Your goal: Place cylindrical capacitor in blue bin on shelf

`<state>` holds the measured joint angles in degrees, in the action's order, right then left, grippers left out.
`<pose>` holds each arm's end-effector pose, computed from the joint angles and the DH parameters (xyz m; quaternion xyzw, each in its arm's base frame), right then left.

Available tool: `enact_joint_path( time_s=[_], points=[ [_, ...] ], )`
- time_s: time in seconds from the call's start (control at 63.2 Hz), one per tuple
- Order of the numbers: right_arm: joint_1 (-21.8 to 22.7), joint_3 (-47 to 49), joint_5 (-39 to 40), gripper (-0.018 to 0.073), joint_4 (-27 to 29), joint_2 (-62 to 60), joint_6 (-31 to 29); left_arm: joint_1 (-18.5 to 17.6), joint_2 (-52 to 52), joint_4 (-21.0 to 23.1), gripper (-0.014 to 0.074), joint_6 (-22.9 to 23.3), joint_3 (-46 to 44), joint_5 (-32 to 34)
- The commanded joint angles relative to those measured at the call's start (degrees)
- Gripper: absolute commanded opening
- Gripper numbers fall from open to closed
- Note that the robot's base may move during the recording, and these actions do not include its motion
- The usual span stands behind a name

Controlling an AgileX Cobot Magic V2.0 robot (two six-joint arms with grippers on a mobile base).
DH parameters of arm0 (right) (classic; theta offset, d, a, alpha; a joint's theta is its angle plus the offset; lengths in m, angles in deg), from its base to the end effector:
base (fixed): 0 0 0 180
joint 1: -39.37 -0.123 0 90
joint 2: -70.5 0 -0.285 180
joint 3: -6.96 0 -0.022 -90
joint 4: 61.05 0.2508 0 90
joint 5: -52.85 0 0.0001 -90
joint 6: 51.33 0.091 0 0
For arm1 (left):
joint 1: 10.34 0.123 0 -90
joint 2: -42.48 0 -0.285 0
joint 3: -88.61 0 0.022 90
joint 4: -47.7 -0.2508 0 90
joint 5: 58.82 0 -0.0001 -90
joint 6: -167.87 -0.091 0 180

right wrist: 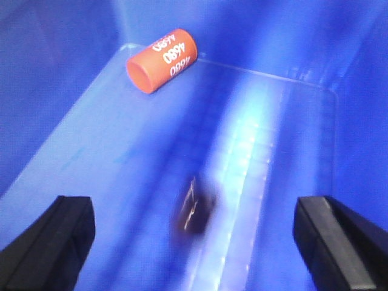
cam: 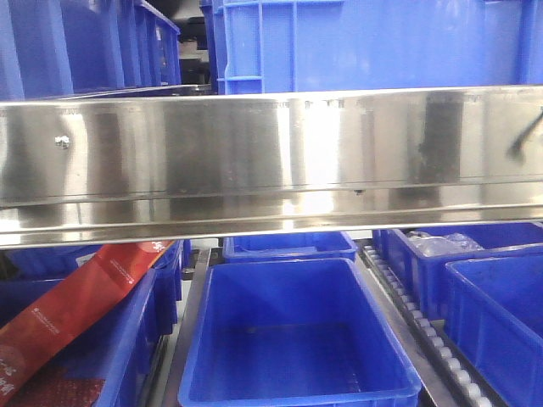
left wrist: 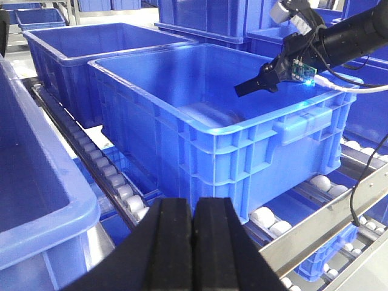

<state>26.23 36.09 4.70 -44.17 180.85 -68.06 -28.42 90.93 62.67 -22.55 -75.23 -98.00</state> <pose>0.3981 0.1132 0.3953 -0.1901 0.8747 0.1274 0.4272 0.1053 -0.0500 0.4437 0.1643 0.7632 -0.1677 0.6020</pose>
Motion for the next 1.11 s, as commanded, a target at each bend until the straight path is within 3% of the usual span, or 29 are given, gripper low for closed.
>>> enact_joint_path(
  time_s=[0.0, 0.095, 0.19, 0.269, 0.38, 0.506, 0.617, 0.775, 1.091],
  points=[
    [-0.07, 0.51, -0.19, 0.0523, -0.17, -3.02, -0.47, 0.17, -0.36, 1.03, -0.0111, 0.49, 0.05, -0.53],
    [-0.07, 0.51, -1.43, 0.0428, -0.17, -6.03, -0.47, 0.17, -0.86, 0.69, -0.0111, 0.61, 0.05, -1.32],
    [0.03, 0.51, -3.61, 0.0237, -0.17, -10.41, -0.37, 0.17, -2.25, -3.24, -0.0111, 3.02, 0.05, -1.75],
    [0.03, 0.41, -4.98, 0.0038, -0.93, -13.76, -0.37, 0.17, -3.91, -11.97, -0.0111, 9.75, 0.05, -2.76],
    [0.11, -0.25, -5.96, -0.0165, -2.20, -18.69, 0.72, 0.17, -6.93, -24.43, -0.0111, 17.25, 0.05, -5.90],
    [1.10, -5.19, -5.84, -0.0154, -6.69, -25.77, 3.97, 0.17, -10.88, -32.08, -0.0111, 18.22, 0.19, -10.60],
    [1.46, -13.34, -4.89, -0.0154, -8.58, -33.13, 4.38, 0.17, -13.87, -34.54, -0.0111, 18.73, 2.58, -12.53],
    [1.46, -30.27, 1.73, -0.0154, -10.20, -45.42, 4.38, 0.17, -19.97, -40.04, -0.0111, 26.06, 9.99, -11.36],
    [1.46, -65.39, 16.16, -0.0154, -11.21, -71.71, 4.38, 0.17, -34.32, -38.90, -0.0111, 26.44, 25.28, -6.53]
  ],
)
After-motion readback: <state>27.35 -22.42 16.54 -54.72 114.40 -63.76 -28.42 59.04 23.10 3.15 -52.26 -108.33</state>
